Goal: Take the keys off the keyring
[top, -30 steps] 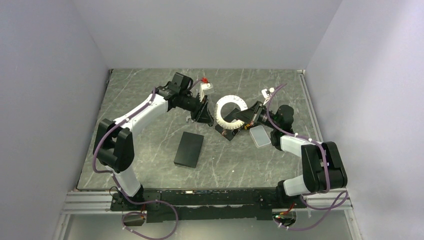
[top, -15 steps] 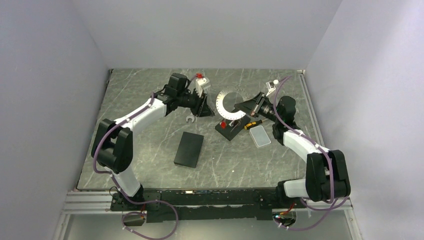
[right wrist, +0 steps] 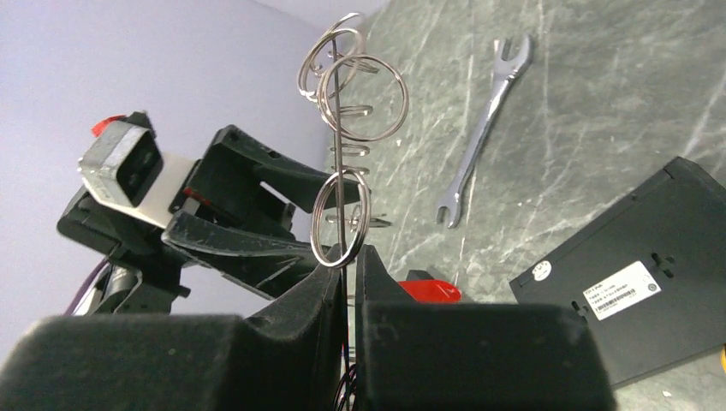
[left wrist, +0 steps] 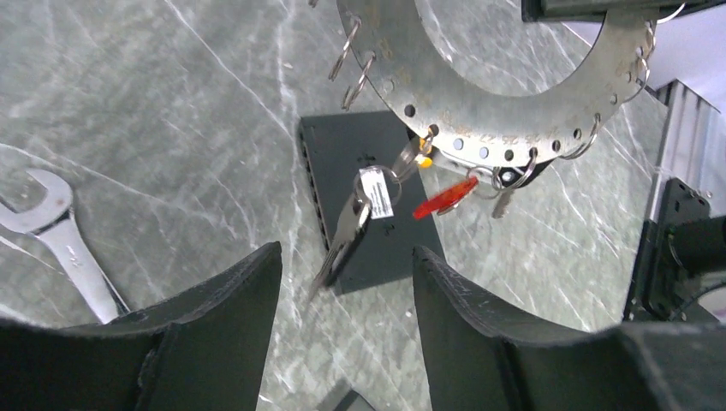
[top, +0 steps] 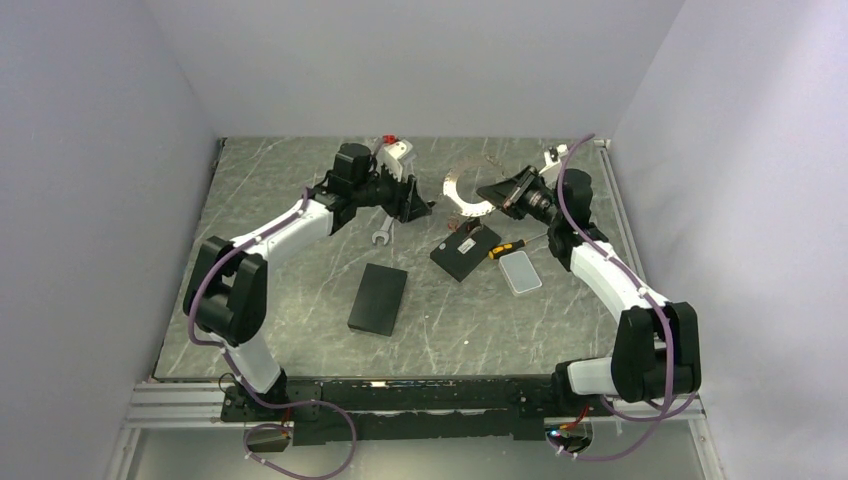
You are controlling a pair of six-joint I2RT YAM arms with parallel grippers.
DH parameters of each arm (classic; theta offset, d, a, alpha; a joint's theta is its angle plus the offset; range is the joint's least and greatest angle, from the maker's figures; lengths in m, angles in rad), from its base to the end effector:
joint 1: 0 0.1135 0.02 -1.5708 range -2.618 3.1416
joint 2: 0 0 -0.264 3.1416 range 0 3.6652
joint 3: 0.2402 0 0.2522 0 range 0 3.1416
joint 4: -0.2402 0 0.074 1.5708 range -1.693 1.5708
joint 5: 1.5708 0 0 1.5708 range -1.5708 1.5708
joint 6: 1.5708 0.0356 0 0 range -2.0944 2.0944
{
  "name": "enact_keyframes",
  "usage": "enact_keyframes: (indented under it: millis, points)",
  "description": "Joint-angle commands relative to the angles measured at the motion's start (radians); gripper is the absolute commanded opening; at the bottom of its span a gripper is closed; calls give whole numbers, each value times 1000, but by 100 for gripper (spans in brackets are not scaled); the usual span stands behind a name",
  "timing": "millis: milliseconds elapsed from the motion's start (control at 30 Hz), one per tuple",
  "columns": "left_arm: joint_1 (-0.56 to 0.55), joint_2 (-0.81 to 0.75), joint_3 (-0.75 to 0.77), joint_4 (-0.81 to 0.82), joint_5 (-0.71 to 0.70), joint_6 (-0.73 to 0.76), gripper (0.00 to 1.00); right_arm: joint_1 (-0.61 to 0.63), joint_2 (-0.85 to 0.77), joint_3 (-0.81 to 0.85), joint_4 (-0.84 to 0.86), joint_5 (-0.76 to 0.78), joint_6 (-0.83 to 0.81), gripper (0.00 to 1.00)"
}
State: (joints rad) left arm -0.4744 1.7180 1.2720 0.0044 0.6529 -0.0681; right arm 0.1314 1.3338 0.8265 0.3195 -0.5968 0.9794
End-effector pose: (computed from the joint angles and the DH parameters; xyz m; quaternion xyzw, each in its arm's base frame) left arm 0.3442 -0.2011 0.2794 0.3295 0.7491 -0.3968 0.4157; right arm 0.2977 0.0595 0.2842 0.1320 0.7482 0.5138 0.3985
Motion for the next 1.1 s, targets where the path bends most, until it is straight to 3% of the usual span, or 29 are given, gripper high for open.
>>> enact_keyframes:
  millis: [0,433,700,1067]
  points:
    - [-6,13,-15,156,-49,-69,60,7,-4,67,-68,74,17,0]
    - [-85,104,36,217,-90,-63,59,27,7,103,-135,125,50,0]
    - [-86,130,30,244,-129,-43,47,36,12,105,-129,100,87,0]
    - [-81,161,35,276,-95,-49,45,38,13,93,-102,79,110,0]
